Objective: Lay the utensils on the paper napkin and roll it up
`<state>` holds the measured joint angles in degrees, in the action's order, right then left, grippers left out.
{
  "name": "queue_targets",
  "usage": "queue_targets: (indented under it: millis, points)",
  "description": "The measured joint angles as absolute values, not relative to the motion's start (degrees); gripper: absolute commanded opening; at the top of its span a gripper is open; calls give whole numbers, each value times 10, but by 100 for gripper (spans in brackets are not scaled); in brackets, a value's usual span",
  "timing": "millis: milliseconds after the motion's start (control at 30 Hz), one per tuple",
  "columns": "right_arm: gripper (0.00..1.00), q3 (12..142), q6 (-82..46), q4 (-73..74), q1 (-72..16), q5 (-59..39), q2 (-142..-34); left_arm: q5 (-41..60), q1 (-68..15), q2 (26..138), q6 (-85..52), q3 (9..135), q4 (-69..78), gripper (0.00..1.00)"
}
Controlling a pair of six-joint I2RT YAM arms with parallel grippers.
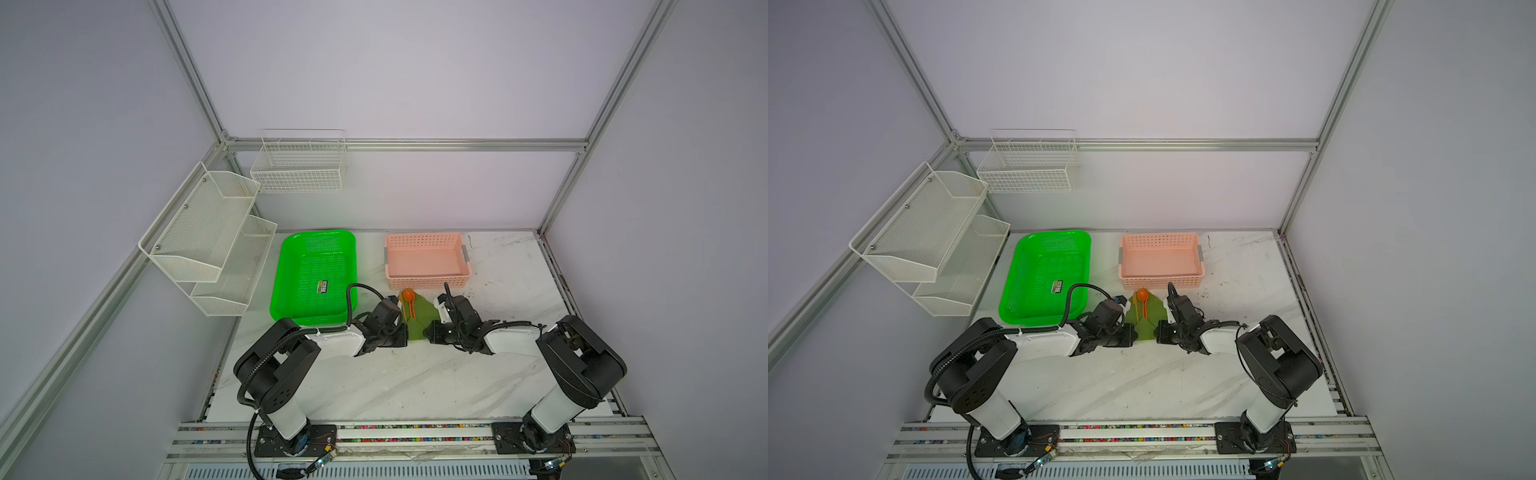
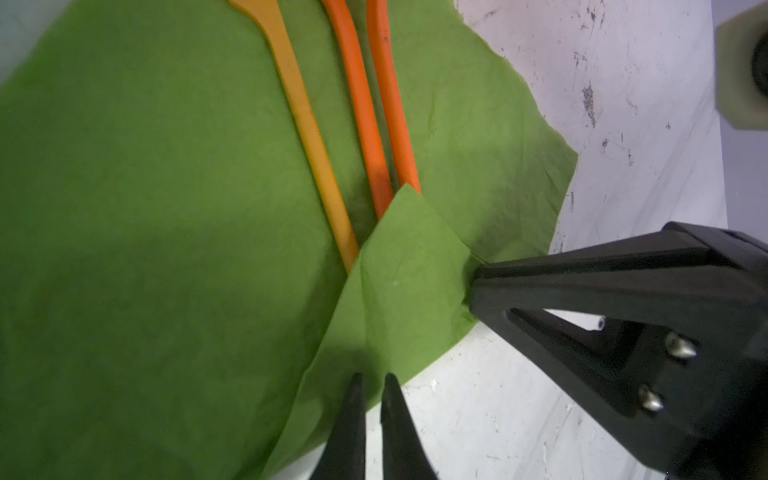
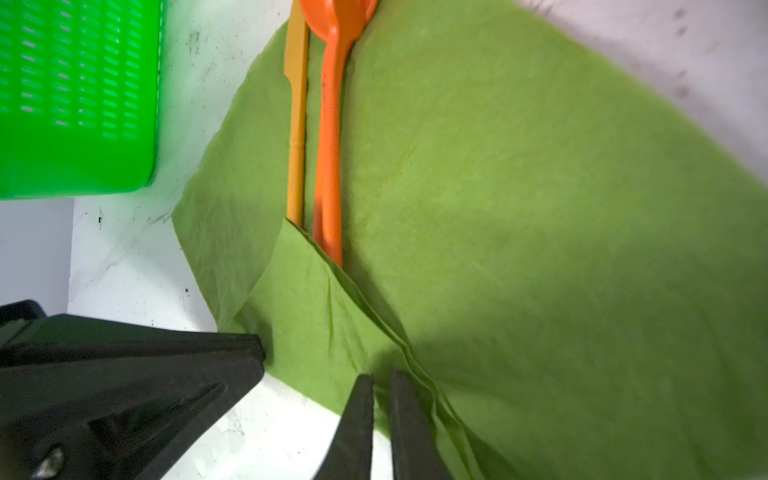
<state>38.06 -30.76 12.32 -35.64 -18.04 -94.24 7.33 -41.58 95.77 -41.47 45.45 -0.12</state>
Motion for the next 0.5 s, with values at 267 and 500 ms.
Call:
queue_targets:
  millis: [267,500]
  points:
    - [15,381,-308,122,-356,-180,-942,84,-398,958,-427,445,4,10]
    - [15,381,-308,122,-356,-180,-942,107,-377,950,-443,408,44,10]
